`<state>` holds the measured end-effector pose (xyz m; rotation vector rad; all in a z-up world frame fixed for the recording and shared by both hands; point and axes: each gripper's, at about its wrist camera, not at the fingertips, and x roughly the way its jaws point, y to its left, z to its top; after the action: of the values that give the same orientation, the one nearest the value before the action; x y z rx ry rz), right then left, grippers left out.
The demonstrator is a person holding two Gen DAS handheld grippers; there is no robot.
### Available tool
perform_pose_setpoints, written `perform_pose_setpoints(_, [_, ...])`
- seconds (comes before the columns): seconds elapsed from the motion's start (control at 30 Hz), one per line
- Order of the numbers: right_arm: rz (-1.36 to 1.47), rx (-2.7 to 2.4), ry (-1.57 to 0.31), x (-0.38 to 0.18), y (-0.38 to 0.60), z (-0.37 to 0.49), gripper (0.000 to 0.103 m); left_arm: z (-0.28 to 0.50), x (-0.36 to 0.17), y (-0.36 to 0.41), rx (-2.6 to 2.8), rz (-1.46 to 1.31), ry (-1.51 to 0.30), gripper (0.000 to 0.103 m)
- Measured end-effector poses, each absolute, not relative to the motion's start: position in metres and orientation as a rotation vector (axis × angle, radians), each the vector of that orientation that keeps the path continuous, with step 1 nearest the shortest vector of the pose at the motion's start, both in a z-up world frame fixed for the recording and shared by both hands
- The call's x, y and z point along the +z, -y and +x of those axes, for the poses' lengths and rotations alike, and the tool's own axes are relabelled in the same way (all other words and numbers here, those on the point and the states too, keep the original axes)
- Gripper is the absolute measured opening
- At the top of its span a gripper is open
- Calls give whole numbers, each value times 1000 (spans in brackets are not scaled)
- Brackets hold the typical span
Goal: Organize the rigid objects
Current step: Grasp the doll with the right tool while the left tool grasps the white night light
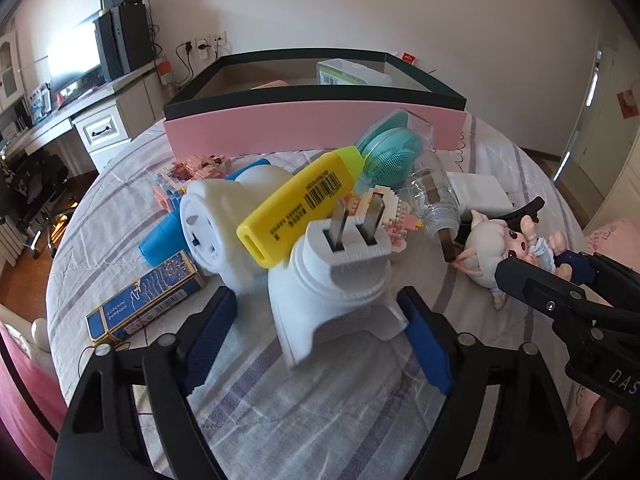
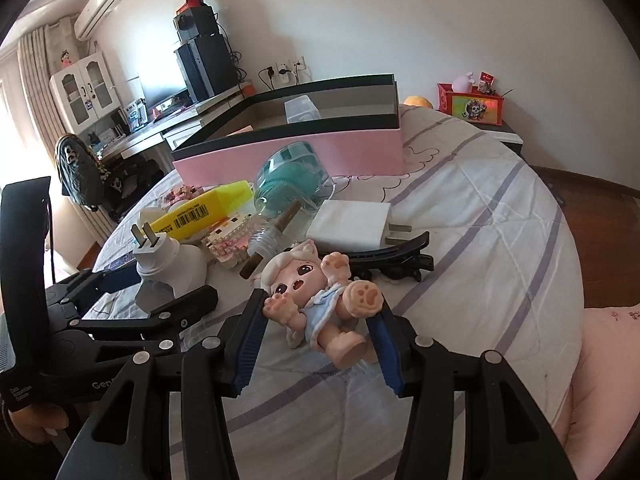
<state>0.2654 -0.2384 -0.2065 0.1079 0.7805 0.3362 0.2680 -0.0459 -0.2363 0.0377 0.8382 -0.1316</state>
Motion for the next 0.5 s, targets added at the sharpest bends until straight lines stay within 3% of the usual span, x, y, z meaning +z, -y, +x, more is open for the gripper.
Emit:
perform_pose_setpoints(0.03, [109, 335, -784, -207, 238, 267, 59, 267, -237, 46, -140, 44, -836, 60])
perform_pose_setpoints(0.1, [107, 341, -789, -209, 235, 272, 60, 262, -235, 44, -143, 55, -827, 57])
perform_pose_setpoints(0.3, [68, 366, -799, -206, 215, 261, 51, 241, -232, 29, -174, 54, -825, 55])
perform_pose_setpoints(0.5, [54, 435, -798, -196, 199, 247, 51, 229, -229, 9, -177, 24, -821, 58])
